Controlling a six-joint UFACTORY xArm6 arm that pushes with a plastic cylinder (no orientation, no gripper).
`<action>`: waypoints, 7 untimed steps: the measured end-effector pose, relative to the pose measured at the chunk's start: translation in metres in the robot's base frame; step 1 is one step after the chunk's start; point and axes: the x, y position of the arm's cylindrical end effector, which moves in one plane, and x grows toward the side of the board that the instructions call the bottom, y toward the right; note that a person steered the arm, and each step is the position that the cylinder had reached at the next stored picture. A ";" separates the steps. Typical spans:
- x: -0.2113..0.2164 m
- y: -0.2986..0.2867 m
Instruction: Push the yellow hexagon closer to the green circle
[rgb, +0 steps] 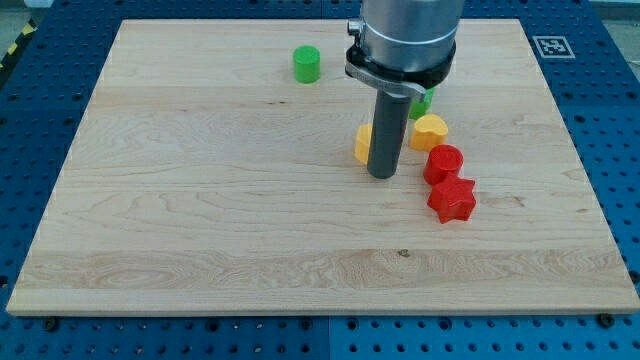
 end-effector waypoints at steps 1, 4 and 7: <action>-0.017 0.000; -0.066 0.000; -0.110 -0.010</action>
